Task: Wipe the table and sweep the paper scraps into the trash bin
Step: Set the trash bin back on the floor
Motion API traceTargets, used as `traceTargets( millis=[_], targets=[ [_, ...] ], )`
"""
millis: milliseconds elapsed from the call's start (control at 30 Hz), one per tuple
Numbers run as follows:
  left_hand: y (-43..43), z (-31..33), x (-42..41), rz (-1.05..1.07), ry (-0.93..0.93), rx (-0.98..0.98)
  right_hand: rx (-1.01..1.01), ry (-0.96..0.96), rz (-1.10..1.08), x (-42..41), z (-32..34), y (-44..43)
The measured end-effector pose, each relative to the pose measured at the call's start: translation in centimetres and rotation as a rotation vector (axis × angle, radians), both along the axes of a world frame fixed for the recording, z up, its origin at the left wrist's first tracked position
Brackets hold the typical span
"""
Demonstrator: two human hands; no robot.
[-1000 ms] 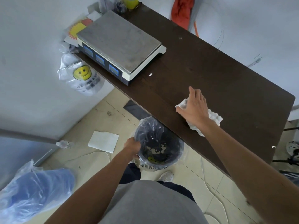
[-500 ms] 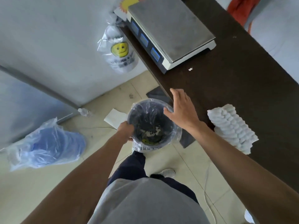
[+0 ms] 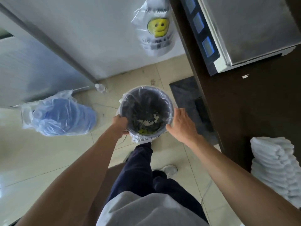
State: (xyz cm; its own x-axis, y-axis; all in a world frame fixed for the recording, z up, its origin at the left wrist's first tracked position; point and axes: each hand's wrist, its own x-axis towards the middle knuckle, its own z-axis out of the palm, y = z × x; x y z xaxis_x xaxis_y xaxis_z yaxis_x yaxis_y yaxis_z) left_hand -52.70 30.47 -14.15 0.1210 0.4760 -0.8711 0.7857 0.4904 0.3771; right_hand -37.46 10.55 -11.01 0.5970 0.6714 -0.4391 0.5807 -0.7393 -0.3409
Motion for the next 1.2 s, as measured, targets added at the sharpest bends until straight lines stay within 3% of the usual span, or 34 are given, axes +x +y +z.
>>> traceTargets(
  millis=[200, 467, 1200],
  targets=[
    [2.2, -5.5, 1.6, 0.154, -0.006, -0.047, -0.247, 0.408, -0.306, 0.9, -6.0, 3.2],
    [4.3, -15.1, 3.8, 0.337, -0.043, -0.087, -0.114, 0.725, -0.764, 2.6, -16.4, 8.3],
    [11.3, -40.0, 9.5, 0.292, -0.058, -0.127, -0.152, 0.712, -0.846, 9.3, -42.5, 15.9]
  ],
)
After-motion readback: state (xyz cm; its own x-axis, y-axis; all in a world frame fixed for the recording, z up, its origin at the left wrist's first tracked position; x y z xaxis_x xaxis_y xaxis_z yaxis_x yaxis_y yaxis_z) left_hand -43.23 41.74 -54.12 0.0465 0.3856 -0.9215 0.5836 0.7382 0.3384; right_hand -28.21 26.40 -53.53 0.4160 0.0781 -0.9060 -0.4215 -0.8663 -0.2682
